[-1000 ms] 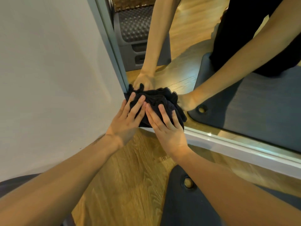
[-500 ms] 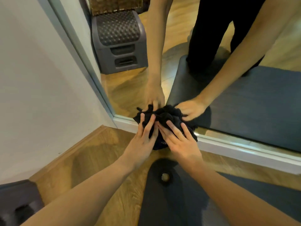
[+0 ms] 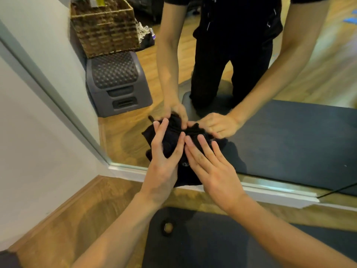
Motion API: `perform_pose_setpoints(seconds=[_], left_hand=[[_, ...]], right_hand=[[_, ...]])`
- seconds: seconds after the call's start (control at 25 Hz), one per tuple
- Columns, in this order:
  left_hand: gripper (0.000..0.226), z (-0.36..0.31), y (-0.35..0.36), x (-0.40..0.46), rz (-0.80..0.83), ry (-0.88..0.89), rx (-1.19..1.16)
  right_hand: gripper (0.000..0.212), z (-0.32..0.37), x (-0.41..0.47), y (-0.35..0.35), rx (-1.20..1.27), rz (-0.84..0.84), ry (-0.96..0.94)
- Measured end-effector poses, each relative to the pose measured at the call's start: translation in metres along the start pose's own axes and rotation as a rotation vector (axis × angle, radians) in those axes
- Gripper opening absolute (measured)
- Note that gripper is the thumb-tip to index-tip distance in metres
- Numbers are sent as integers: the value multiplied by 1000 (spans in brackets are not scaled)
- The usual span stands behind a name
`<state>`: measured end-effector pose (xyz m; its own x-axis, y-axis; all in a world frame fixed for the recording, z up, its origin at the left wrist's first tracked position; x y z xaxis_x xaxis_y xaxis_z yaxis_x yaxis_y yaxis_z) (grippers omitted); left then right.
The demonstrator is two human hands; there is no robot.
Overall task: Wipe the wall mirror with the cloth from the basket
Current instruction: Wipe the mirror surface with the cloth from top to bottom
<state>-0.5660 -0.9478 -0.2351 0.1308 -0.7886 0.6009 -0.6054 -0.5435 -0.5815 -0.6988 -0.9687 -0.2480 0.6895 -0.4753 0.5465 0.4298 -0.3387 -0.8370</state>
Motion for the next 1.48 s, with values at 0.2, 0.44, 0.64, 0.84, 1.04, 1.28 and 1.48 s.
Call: perform_pose_setpoints(seconds=[0.2, 0.44, 0.64, 0.84, 1.04, 1.28, 1.48], left_hand=[[61, -41, -29, 46, -59, 240, 63], [41, 18, 27, -39, -2, 45, 136], [71, 76, 85, -107, 257, -131, 290], [88, 101, 124, -149, 574, -190, 522], [91, 103, 127, -154, 588, -176, 577], [65, 82, 89, -99, 420, -82, 438], [64, 28, 24, -28, 172, 88, 418]], right_hand=[[43, -15, 40, -54, 240, -222, 29], [68, 14, -37, 28, 160, 77, -63], [102, 13, -85, 108, 66, 559, 59], [94, 25, -107, 148, 111, 752, 170], [91, 30, -108, 153, 311, 692, 300], [65, 16, -68, 118, 239, 397, 164], [41, 3, -13, 21, 177, 26, -37]])
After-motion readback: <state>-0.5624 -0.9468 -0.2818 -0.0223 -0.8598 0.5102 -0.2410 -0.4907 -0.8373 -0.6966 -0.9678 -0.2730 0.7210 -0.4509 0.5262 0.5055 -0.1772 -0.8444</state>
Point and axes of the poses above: each hand's wrist, its own x-axis towards the middle knuckle, its own y-axis out of the palm, z = x × y, the point moved 6 cm from there along x, towards the middle knuckle, and after that the axes turned 9 degrees about x, right-handed, at the moved point
